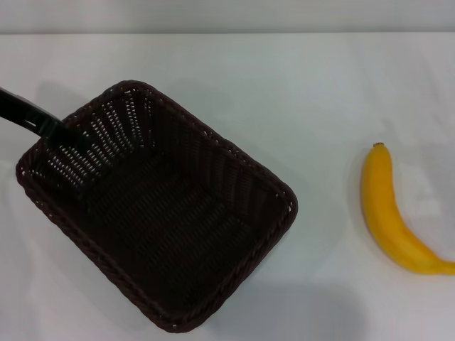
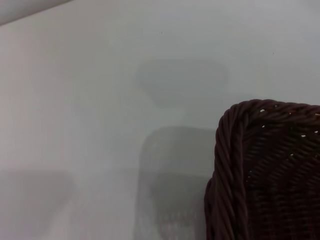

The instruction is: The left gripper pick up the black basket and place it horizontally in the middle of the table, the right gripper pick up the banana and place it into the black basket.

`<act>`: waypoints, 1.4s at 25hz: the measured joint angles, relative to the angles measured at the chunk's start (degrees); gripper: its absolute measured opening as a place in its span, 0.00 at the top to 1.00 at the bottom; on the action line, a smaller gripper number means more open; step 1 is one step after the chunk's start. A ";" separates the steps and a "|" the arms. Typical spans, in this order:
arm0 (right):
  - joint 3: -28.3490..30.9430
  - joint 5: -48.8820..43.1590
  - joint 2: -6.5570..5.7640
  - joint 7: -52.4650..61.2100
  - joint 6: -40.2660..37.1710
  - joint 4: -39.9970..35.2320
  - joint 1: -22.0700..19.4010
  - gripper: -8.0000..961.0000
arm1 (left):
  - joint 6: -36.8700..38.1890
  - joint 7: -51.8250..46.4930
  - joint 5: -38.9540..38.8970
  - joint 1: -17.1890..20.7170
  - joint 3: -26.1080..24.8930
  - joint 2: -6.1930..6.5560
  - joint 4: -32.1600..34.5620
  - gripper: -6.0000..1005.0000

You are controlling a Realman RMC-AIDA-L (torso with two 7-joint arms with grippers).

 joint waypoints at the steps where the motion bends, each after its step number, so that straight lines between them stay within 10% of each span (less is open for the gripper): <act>1: 0.00 0.00 0.00 0.00 -0.01 0.00 0.00 0.10 | 0.03 0.00 0.01 -0.01 0.01 -0.06 -0.01 0.45; 7: 0.16 0.00 0.00 0.00 -0.01 0.01 -0.11 0.10 | -0.24 -0.19 -0.10 0.02 -0.16 0.07 -0.11 0.80; 35: 0.38 0.09 -0.53 -0.40 -0.08 0.54 -0.35 0.10 | -5.66 1.69 -28.68 12.22 -11.33 3.14 0.85 0.82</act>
